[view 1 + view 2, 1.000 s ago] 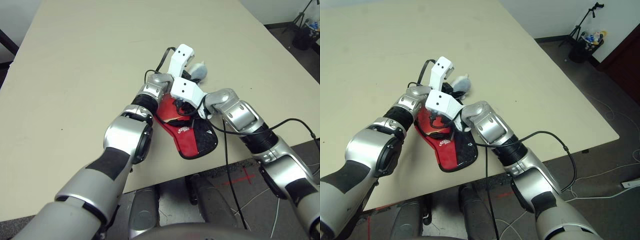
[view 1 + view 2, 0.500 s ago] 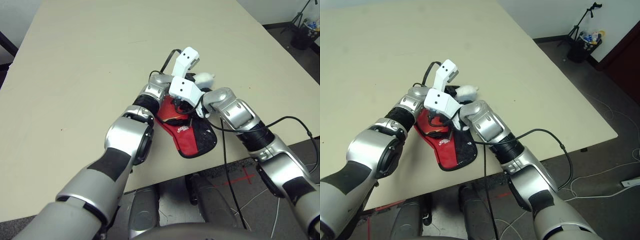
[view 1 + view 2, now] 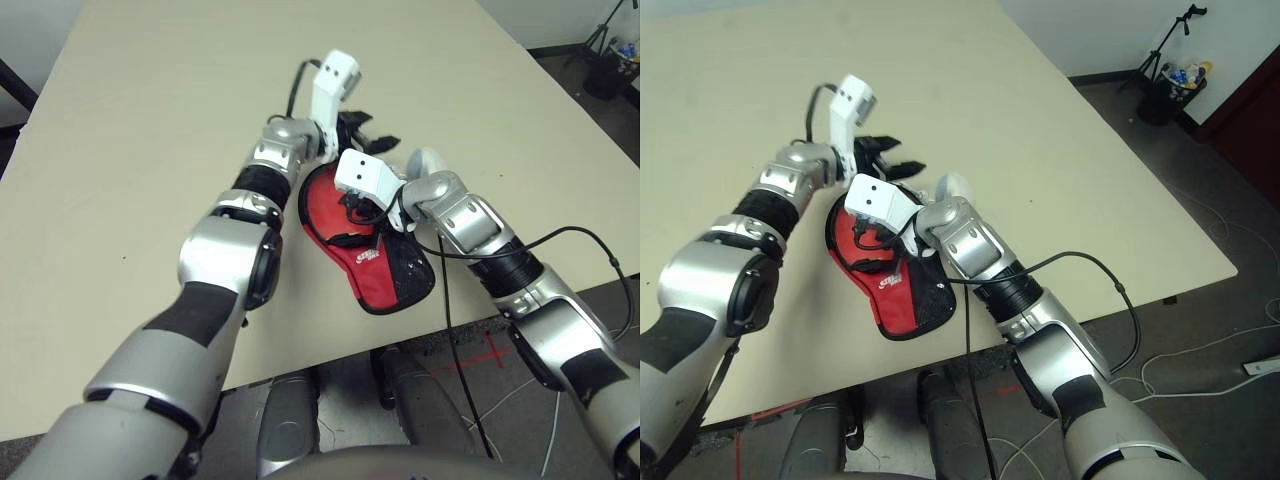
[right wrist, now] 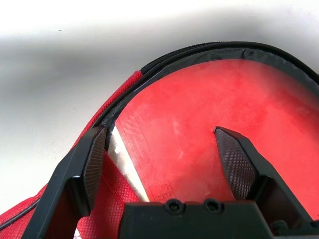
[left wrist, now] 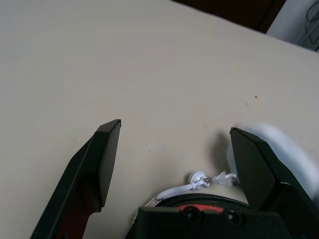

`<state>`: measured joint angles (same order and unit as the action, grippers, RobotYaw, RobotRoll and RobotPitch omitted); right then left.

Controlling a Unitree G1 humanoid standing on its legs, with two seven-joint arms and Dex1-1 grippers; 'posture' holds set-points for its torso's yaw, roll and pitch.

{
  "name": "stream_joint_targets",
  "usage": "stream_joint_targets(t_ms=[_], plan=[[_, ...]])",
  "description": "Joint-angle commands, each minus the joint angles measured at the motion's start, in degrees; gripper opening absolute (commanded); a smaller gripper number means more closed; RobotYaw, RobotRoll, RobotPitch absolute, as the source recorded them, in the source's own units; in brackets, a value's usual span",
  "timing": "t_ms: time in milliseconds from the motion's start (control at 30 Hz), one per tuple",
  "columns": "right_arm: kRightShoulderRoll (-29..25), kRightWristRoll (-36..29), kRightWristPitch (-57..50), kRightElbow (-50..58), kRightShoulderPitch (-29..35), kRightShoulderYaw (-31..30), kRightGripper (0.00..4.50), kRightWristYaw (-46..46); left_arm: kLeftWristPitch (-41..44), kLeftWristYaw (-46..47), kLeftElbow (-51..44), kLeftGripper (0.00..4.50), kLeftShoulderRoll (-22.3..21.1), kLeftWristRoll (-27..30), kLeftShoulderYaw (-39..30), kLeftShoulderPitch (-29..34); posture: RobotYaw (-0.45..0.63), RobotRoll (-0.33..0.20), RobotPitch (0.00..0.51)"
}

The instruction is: Store the ping-pong paddle in its case and zip it.

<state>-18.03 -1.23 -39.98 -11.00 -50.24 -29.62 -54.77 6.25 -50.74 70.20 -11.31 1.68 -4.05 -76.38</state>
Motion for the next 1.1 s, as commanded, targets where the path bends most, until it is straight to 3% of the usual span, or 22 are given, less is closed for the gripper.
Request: stream_joint_targets(t_ms=[33,300,500,667,833,1100], plan=[[-0.74,1.37,-1.6,-3.03,1.74,-1.32,4.5,-0.23,1.07,-1.15,-0.23,4.47,-1.15,0.21,0.06,0.27,0.0,0.0,0.172],[-2.79,0.04,-4.11,-0.48,0.45,0.89,4.5,-1.08,2.98,-3.71,-1.1,4.47,-3.68,-1.41,3.03,5.04,-0.02,0.0,0.16],[-8.47,-6.12,-15.0,5.9,-6.15,9.0,4.5,-4.4,4.43,-4.65,-3.49,4.47,-4.23,-1.4,3.88,8.75,-0.03,0.0,0.155],[-14.42,-6.68,-16.84,4.88,-11.48,12.37,4.5,-4.61,4.6,-4.28,-5.03,4.47,-4.01,-1.38,4.14,10.5,-0.04,0.0,0.151],[-14.0,-3.94,-17.91,0.04,-14.83,15.01,4.5,2.91,5.9,-5.66,-6.83,4.47,-2.55,-1.22,4.93,11.25,-0.06,0.0,0.147],[-11.18,-3.22,-28.03,-0.91,-10.42,16.7,4.5,13.7,10.68,-11.52,-11.21,4.47,-2.05,-3.06,10.62,14.52,-0.07,0.0,0.141]])
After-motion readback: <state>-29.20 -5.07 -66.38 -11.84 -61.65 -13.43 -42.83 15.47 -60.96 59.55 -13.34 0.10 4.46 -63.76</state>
